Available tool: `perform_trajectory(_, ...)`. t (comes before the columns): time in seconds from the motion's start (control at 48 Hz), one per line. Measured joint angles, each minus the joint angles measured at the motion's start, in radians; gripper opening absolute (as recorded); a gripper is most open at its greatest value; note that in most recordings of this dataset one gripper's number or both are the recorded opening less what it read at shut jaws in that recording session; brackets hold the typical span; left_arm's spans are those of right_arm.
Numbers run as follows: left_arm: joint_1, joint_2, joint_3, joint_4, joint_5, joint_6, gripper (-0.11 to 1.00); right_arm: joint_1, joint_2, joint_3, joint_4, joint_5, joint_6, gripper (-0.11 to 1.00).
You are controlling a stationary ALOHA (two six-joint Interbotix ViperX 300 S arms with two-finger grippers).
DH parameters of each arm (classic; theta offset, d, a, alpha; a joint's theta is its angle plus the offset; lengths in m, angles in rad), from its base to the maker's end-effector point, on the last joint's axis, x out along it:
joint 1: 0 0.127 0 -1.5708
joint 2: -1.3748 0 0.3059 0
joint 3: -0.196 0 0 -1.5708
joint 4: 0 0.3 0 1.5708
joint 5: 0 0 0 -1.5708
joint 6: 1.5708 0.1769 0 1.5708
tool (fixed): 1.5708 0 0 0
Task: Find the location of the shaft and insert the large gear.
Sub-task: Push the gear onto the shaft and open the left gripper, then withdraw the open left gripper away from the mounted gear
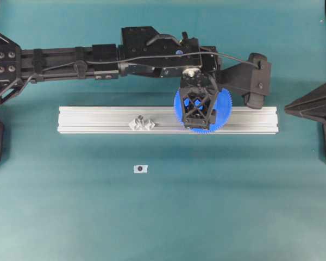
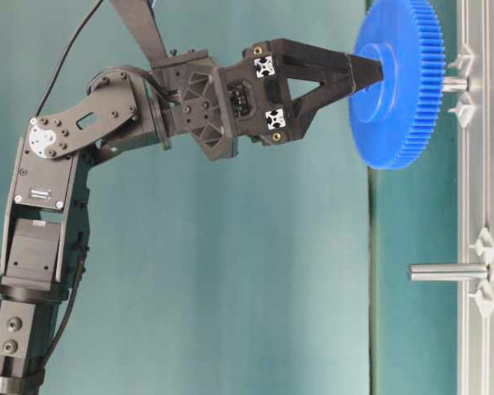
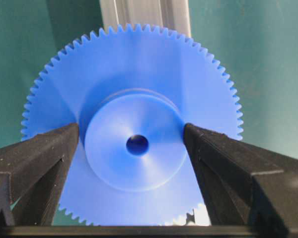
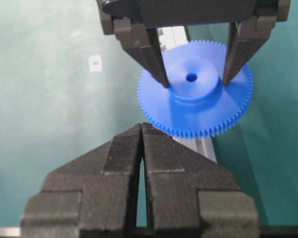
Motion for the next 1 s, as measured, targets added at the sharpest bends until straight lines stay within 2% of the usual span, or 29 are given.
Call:
perform_trajectory(0.521, 0.012, 0.0, -0.014, 0.0, 0.029, 0.002, 0.93, 0.0, -0.006, 0.0, 0.0, -0.002, 0.0, 0.07)
perform_trajectory(1.0, 0.031, 0.009, -0.098, 0.002, 0.067, 0.014, 0.92, 0.0, -0.006, 0.0, 0.0, 0.0, 0.0, 0.07)
